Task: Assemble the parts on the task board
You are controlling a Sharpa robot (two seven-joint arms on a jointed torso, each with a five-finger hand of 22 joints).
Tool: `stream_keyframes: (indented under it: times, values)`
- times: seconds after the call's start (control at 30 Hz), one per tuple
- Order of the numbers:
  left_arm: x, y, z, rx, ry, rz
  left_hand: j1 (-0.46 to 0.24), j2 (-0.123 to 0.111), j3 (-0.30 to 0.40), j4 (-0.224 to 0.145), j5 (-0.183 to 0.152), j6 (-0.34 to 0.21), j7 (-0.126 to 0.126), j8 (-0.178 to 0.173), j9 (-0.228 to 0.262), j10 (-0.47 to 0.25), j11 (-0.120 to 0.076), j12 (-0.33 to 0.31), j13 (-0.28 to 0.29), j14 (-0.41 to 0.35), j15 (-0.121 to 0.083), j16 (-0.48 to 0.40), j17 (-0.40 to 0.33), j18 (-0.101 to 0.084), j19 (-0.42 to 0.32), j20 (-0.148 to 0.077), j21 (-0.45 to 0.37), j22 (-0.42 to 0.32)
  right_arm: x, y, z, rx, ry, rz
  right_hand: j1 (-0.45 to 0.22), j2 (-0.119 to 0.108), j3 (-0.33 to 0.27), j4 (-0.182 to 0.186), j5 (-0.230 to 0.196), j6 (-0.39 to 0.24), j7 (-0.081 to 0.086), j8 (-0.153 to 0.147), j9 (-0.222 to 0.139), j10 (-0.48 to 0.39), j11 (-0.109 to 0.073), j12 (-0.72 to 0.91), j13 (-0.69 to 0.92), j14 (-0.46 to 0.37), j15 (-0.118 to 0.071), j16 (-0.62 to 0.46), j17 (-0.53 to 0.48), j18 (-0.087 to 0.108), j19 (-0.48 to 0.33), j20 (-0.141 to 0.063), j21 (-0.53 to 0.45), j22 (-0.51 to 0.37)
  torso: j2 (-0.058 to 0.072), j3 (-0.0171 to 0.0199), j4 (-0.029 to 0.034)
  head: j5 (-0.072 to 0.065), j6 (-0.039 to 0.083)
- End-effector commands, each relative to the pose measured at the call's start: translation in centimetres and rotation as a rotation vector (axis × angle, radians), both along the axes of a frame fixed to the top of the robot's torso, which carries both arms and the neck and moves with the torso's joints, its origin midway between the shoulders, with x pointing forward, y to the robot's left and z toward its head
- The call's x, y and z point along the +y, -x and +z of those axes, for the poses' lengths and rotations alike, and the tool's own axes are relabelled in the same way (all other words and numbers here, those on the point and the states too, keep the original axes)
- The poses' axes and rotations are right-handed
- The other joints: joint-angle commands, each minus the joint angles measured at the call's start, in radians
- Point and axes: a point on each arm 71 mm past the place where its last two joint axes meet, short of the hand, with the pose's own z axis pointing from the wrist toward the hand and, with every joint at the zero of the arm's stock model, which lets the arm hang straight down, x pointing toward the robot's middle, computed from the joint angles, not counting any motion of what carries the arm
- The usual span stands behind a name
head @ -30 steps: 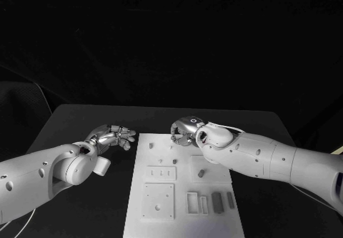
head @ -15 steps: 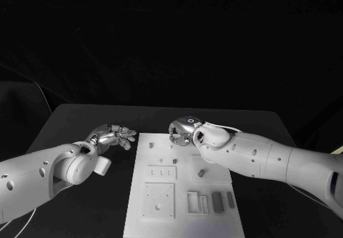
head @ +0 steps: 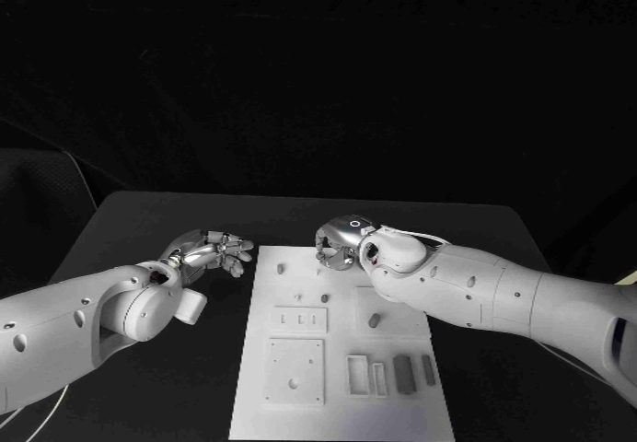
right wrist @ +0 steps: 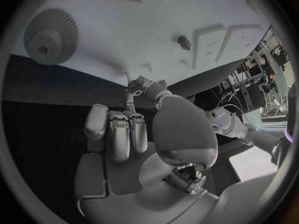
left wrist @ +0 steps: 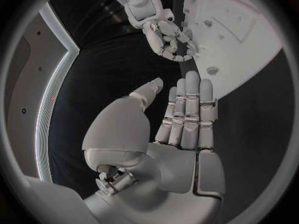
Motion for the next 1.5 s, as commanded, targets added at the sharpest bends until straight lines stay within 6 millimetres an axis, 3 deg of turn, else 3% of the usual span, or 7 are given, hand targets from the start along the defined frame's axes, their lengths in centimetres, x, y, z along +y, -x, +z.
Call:
stream_keyframes:
  times: [0.03,0.83,1.0,1.1,1.5]
  values:
    - [-0.20,0.01,0.13,-0.005,0.011,-0.009,0.002,0.000,-0.003,-0.001,-0.001,-0.008,0.002,-0.006,-0.002,-0.008,0.001,-0.006,-0.001,0.000,0.003,-0.004,0.001,0.012,0.006,0.002,-0.006,-0.001,0.07,0.01,-0.16,0.007,0.028,0.005,0.002,-0.004,0.007,-0.001,0.005,0.065,0.056,0.005,0.001,0.117,-0.002,-0.004,0.037,0.334,0.007,0.186,0.456,0.012,-0.001,-0.005,0.145,0.001,0.000,0.0007,0.0000,0.001,-0.002]
    - [-0.24,0.01,0.12,-0.004,0.011,-0.009,0.002,0.000,-0.003,-0.001,-0.001,-0.007,0.002,-0.007,-0.002,-0.008,0.001,-0.006,-0.001,0.000,0.003,-0.004,0.002,0.012,0.006,0.002,-0.006,-0.002,0.23,-0.31,-0.42,0.009,0.029,0.000,0.001,-0.006,0.007,0.000,0.008,0.065,0.056,0.003,0.000,0.117,-0.002,-0.006,0.035,0.330,0.007,0.184,0.450,0.012,-0.001,-0.005,0.145,0.003,0.001,-0.0013,0.0006,0.002,0.000]
    - [-0.25,0.01,0.12,-0.003,0.012,-0.010,0.002,0.001,-0.004,-0.001,-0.001,-0.007,0.002,-0.007,-0.002,-0.008,0.001,-0.006,-0.001,0.000,0.003,-0.004,0.002,0.012,0.006,0.002,-0.006,-0.002,0.04,-0.50,-0.63,0.026,0.036,-0.021,-0.020,-0.030,-0.003,0.007,-0.024,0.025,0.059,-0.030,-0.016,0.118,0.000,-0.014,0.026,0.325,0.008,0.180,0.441,0.012,0.000,-0.003,0.142,0.011,0.001,-0.0012,0.0001,0.003,0.000]
    - [-0.27,0.02,0.12,-0.002,0.012,-0.010,0.002,0.001,-0.004,-0.001,-0.001,-0.007,0.002,-0.007,-0.002,-0.008,0.001,-0.006,-0.001,0.000,0.003,-0.004,0.002,0.012,0.006,0.002,-0.007,-0.002,-0.12,-0.57,-0.83,0.043,0.043,-0.029,-0.033,-0.042,-0.007,0.009,-0.042,-0.055,0.064,-0.075,-0.041,0.120,0.002,-0.020,0.023,0.327,0.009,0.180,0.442,0.012,-0.001,-0.002,0.138,0.019,0.001,-0.0010,-0.0001,0.003,0.000]
    - [-0.30,0.00,0.11,-0.001,0.013,-0.011,0.002,0.001,-0.004,-0.001,-0.001,-0.007,0.002,-0.007,-0.002,-0.008,0.001,-0.007,-0.001,0.000,0.003,-0.004,0.003,0.012,0.006,0.002,-0.007,-0.002,-0.12,-0.58,-1.04,0.047,0.047,-0.031,-0.038,-0.045,-0.008,0.010,-0.044,-0.081,0.066,-0.084,-0.049,0.119,0.003,-0.023,0.021,0.326,0.009,0.180,0.442,0.012,-0.002,-0.001,0.136,0.021,0.001,0.0010,-0.0008,0.001,0.000]
